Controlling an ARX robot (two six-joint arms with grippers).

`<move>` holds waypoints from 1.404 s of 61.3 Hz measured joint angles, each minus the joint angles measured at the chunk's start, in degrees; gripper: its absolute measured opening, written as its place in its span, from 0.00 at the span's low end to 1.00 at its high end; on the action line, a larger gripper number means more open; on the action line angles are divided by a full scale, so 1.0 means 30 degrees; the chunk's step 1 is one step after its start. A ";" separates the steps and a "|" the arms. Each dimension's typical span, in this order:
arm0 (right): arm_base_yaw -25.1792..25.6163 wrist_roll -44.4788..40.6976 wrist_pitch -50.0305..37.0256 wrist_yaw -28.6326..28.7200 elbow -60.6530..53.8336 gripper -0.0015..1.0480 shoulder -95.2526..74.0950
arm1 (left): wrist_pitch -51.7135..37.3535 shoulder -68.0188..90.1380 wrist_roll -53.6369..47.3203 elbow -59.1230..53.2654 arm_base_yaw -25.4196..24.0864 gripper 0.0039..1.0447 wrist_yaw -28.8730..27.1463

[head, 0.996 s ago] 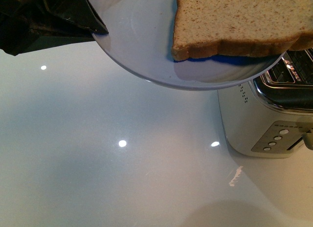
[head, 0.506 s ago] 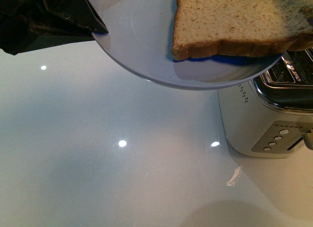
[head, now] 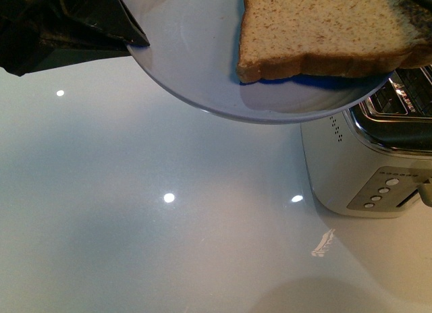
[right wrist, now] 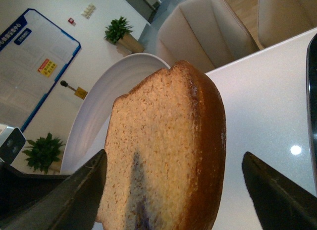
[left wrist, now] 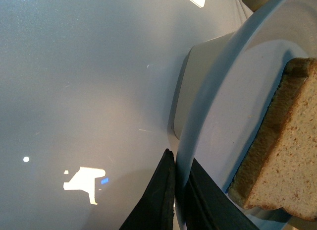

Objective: Left arm holds plate, right arm toasts bread

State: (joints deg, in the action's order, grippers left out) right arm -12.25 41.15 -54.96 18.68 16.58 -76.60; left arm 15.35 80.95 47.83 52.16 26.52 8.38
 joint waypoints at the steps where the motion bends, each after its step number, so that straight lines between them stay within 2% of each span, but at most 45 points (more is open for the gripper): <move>1: 0.0000 0.0000 0.0000 0.0000 -0.0022 0.57 0.0000 | 0.0000 0.0000 0.0000 0.0000 0.0000 0.03 0.0000; 18: 0.0000 0.0015 -0.0306 0.0066 -0.0204 0.14 0.0102 | 0.0000 0.0000 0.0000 0.0000 0.0000 0.03 -0.0007; 25: 0.0109 0.0095 -0.0619 0.0189 -0.0386 0.03 0.0321 | 0.0000 0.0000 0.0000 0.0000 0.0000 0.03 0.0007; 39: 0.0255 0.0969 -0.2018 0.0801 -0.0867 0.03 0.1384 | 0.0000 0.0000 0.0015 0.0000 0.0000 0.03 0.0051; 46: 0.0976 0.2033 -0.2718 0.1457 -0.1122 0.03 0.2521 | 0.0000 0.0000 0.0015 0.0000 0.0000 0.03 0.0051; 56: 0.4277 0.5129 -0.4284 0.2659 -0.1311 0.03 0.4575 | 0.0000 0.0000 0.0015 0.0000 0.0000 0.03 0.0051; 63: 0.7045 0.5741 -0.2237 0.2601 -0.1195 0.03 0.6244 | 0.0000 0.0000 0.0015 0.0000 0.0000 0.03 0.0058; 68: 0.7949 0.4218 0.0794 0.1887 -0.0670 0.03 0.7927 | 0.0000 0.0000 0.0015 0.0000 0.0000 0.03 0.0051; 74: 0.7504 0.1115 0.4022 0.0532 0.0131 0.03 0.9486 | 0.0000 0.0000 0.0015 0.0000 0.0007 0.03 0.0066; 80: 0.5865 -0.2885 0.6455 -0.1960 0.0495 0.03 1.0105 | 0.0000 0.0000 0.0022 0.0000 0.0000 0.03 0.0044; 86: 0.3789 -0.6841 0.6783 -0.4401 0.0466 0.03 0.9384 | 0.0000 0.0000 0.0022 0.0000 0.0000 0.03 0.0051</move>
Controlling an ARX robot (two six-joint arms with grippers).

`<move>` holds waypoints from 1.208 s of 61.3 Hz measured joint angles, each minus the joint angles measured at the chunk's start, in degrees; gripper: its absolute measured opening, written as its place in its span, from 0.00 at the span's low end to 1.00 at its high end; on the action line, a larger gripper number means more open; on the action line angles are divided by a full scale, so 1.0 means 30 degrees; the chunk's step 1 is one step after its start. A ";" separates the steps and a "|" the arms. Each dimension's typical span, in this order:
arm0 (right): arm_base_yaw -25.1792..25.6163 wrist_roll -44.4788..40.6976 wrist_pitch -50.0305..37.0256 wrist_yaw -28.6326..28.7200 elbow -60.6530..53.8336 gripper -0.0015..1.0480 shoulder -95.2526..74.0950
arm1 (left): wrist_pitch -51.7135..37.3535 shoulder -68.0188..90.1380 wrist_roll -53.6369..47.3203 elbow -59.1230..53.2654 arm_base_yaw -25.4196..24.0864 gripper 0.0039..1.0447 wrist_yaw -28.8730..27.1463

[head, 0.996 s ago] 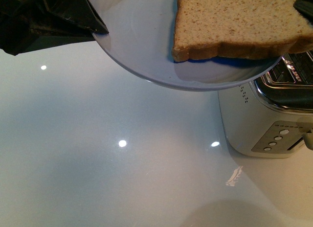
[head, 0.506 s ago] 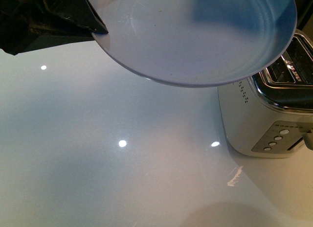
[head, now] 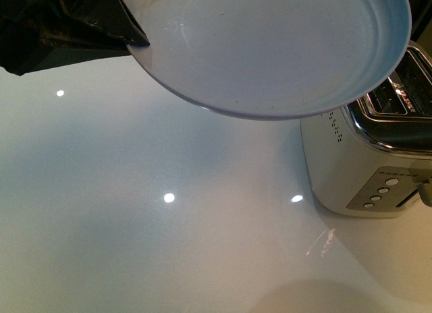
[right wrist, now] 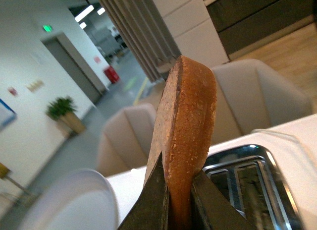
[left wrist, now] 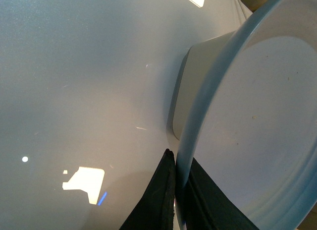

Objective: Left arm holds plate, right arm toasts bread

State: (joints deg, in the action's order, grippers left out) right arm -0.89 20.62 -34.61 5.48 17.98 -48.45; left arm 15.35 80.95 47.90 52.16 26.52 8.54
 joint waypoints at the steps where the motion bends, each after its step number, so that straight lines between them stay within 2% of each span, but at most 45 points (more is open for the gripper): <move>1: -0.0219 -0.0175 -0.0029 -0.0240 0.0000 0.03 -0.0124 | 0.0000 0.0000 -0.0007 0.0000 0.0000 0.03 0.0000; 11: -0.2900 -0.5391 -0.2047 -0.3752 -0.0080 0.03 -0.3075 | 0.0000 0.0000 -0.0007 0.0000 0.0000 0.03 0.0007; 26: -0.3672 -0.9428 -0.4881 -0.6011 0.0656 0.03 -0.7912 | 0.0000 0.0000 0.0000 0.0000 0.0000 0.03 0.0007; 56: -0.3665 -1.1001 -0.5625 -0.6171 0.2412 0.03 -1.2393 | 0.0000 0.0000 0.0000 0.0000 0.0000 0.03 0.0007; 74: -0.3694 -1.1162 -0.2688 -0.5938 0.4495 0.03 -1.4236 | 0.0000 0.0000 0.0000 0.0000 0.0000 0.03 0.0007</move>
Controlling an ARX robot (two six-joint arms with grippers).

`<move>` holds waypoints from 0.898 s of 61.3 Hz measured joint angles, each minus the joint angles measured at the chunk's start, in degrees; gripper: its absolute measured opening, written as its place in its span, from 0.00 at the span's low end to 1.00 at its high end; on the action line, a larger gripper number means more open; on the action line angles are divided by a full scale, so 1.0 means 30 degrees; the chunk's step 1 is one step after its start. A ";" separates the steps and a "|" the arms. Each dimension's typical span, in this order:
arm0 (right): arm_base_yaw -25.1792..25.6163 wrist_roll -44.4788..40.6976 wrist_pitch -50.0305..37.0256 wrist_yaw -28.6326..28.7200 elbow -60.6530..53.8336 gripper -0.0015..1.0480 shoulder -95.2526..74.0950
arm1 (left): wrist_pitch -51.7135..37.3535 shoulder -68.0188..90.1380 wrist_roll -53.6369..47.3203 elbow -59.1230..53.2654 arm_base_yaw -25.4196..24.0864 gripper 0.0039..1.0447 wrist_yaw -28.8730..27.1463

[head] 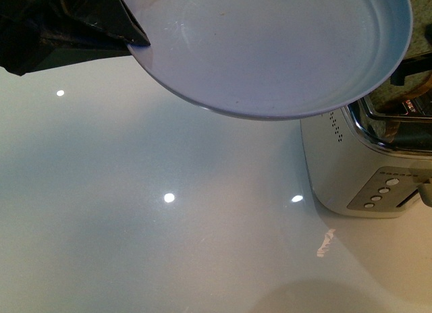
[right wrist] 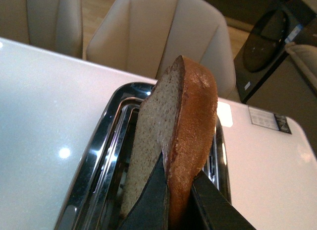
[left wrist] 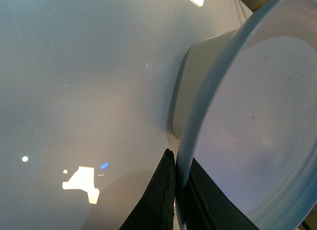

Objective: Left arm holds plate, right arm toasts bread

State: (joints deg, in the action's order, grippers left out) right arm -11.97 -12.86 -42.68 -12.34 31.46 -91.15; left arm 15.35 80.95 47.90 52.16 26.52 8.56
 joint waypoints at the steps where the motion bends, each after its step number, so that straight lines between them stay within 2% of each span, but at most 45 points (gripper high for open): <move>1: 0.0007 0.0022 0.0328 0.0044 0.0226 0.03 -0.0124 | 0.0000 0.0000 0.0000 0.0000 0.0000 0.03 0.0000; 7: 0.0015 0.0146 0.1486 0.0131 0.1355 0.03 -0.0976 | 0.0000 0.0000 0.0000 0.0000 0.0000 0.03 0.0000; 21: -0.0007 0.0124 0.2004 0.0036 0.2186 0.03 -0.2477 | 0.0000 0.0000 0.0000 0.0000 0.0000 0.03 0.0000; 25: -0.0007 0.0189 0.1770 -0.0015 0.2033 0.18 -0.2667 | 0.0000 0.0000 0.0000 0.0000 0.0000 0.03 0.0000; 32: 0.0044 0.0408 0.1348 0.0007 0.1508 0.37 -0.2579 | 0.0000 0.0000 0.0000 0.0000 0.0000 0.03 -0.0007; 45: 0.0707 0.1472 0.0685 0.0102 0.0022 0.67 -0.0539 | 0.0000 0.0000 0.0000 0.0000 0.0000 0.03 0.0000; 55: 0.1807 0.1523 -0.0495 -0.0670 -0.2331 0.91 0.2943 | 0.0000 0.0000 0.0000 0.0000 0.0000 0.03 0.0000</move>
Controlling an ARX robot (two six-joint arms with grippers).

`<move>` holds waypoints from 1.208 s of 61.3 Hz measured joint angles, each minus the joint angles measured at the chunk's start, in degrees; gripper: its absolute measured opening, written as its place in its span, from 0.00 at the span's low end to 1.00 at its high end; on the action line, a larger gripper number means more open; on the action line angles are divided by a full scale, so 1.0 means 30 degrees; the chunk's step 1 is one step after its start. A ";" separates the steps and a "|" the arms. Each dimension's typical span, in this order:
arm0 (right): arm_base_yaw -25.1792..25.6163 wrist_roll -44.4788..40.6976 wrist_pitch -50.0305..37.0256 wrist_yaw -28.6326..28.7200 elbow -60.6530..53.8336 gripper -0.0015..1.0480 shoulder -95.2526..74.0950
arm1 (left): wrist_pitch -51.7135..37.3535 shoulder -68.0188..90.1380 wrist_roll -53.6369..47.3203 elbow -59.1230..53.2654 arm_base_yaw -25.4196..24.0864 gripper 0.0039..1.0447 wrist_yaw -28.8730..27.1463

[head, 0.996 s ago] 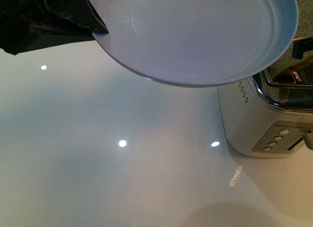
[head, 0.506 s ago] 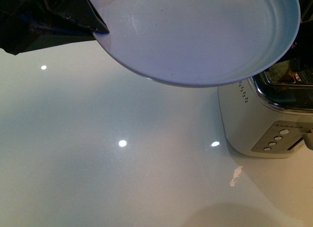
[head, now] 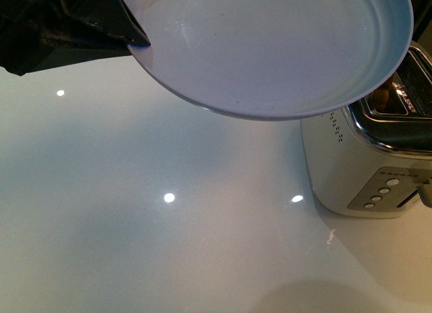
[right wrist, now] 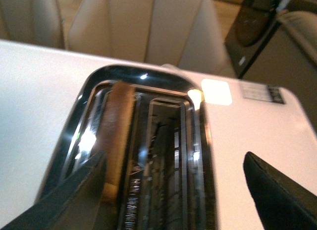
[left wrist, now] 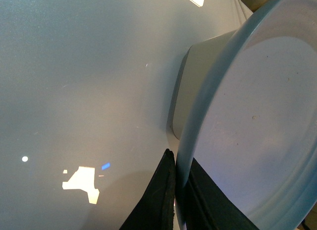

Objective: Left arm holds plate, right arm toasts bread

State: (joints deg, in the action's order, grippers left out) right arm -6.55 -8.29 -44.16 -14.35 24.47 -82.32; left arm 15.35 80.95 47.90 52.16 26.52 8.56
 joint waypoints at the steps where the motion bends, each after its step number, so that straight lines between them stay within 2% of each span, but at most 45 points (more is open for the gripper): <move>1: 0.0087 -0.0022 -0.0073 -0.0029 -0.0197 0.92 0.0240 | 0.0000 0.0000 0.0000 0.0000 0.0000 0.03 -0.0007; 11: 0.1610 -0.0189 -0.0277 -0.0102 -0.3038 0.91 0.3359 | 0.0000 0.0000 0.0000 0.0000 0.0000 0.03 -0.0007; 13: 0.1872 0.0095 -0.0925 0.0583 -0.3337 0.89 0.3293 | 0.0000 0.0000 0.0000 0.0000 0.0000 0.03 -0.0007; 17: 0.2113 0.1173 -0.4612 0.3614 -0.4422 0.78 0.2871 | 0.0000 -0.0029 0.0000 0.0000 0.0007 0.03 0.0000; 20: 0.2098 0.1814 -0.5807 0.4750 -0.5071 0.68 0.3184 | 0.0000 -0.0022 0.0000 0.0022 0.0036 0.03 0.0022; 27: 0.2171 0.2390 -0.4925 0.4743 -0.6098 0.43 0.5508 | 0.0000 -0.0095 0.0000 0.0036 0.0007 0.03 -0.0007; 44: 0.2171 0.2484 -0.2149 0.4772 -0.7235 0.02 0.9362 | 0.0000 -0.0095 0.0000 0.0036 0.0015 0.03 0.0000; 74: 0.2171 0.2565 0.3599 0.4779 -0.7810 0.02 1.6058 | 0.0000 -0.0095 0.0000 0.0036 0.0015 0.03 0.0000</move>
State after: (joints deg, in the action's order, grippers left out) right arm -0.03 -0.60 -33.36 -0.01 1.04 -34.15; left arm 15.35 80.66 47.90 52.27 26.57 8.56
